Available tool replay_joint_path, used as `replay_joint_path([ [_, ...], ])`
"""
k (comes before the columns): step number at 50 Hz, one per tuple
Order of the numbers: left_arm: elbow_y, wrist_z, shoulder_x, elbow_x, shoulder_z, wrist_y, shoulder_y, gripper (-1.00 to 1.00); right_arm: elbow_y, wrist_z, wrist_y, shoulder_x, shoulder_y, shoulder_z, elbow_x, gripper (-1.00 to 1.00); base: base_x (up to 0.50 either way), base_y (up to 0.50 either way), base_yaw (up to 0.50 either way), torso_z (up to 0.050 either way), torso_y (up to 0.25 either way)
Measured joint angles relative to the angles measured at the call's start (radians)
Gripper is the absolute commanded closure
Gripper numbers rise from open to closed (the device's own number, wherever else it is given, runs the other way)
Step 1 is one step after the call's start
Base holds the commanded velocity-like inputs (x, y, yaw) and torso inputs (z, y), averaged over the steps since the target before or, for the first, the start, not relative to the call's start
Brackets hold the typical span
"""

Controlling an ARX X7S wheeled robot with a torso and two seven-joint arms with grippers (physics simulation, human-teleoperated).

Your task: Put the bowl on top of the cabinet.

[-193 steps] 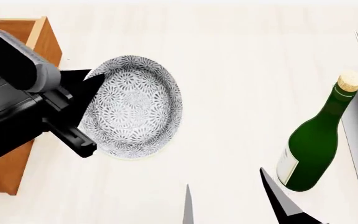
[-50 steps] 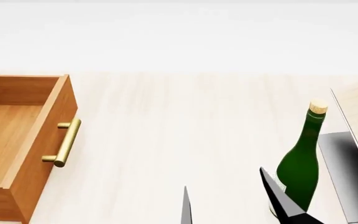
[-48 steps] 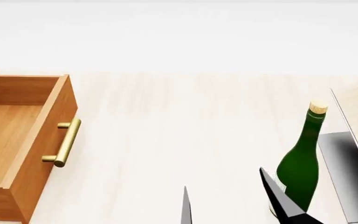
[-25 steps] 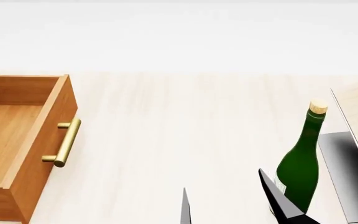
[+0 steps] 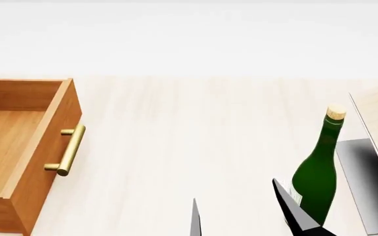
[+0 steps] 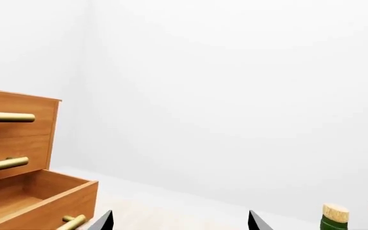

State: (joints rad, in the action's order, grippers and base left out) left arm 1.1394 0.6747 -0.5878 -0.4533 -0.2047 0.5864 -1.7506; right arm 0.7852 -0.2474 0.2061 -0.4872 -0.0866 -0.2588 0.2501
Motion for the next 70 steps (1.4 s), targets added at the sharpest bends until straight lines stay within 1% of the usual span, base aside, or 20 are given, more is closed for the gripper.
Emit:
replay_joint_path([
  [12,0.095,-0.032,0.009,0.040,0.031,-0.057,-0.022,1.00,-0.004,-0.002,-0.002,-0.002,0.001,-0.002,0.002,-1.00,0.00,0.00,0.00,0.000,0.001],
  [13,0.101,-0.035,0.010,0.044,0.033,-0.060,-0.024,-1.00,-0.004,-0.002,-0.002,-0.002,0.001,-0.003,0.002,-1.00,0.00,0.00,0.00,0.000,0.000],
  [32,0.152,-0.063,0.018,0.080,0.036,-0.081,-0.039,-1.00,-0.006,-0.005,0.002,-0.006,0.009,-0.006,0.007,-1.00,0.00,0.00,0.00,0.000,0.000],
  [40,0.129,-0.054,0.020,0.086,0.023,-0.063,-0.040,-1.00,-0.002,-0.007,0.006,-0.008,0.011,-0.008,0.008,-1.00,0.00,0.00,0.00,0.000,0.000],
  [47,-0.080,-0.006,0.029,0.021,-0.041,0.051,0.036,-1.00,-0.001,-0.009,0.003,-0.010,0.009,-0.009,0.007,-1.00,0.00,0.00,0.00,0.000,0.000],
  [59,-0.524,0.095,0.051,-0.133,-0.169,0.295,0.201,-1.00,0.001,-0.013,0.000,-0.012,0.007,-0.014,0.002,-1.00,0.00,0.00,0.00,0.000,0.000],
  [70,-0.859,0.165,0.076,-0.276,-0.262,0.490,0.301,-1.00,0.002,-0.016,-0.002,-0.014,0.007,-0.017,0.000,-1.00,0.00,0.00,0.00,0.000,0.000],
])
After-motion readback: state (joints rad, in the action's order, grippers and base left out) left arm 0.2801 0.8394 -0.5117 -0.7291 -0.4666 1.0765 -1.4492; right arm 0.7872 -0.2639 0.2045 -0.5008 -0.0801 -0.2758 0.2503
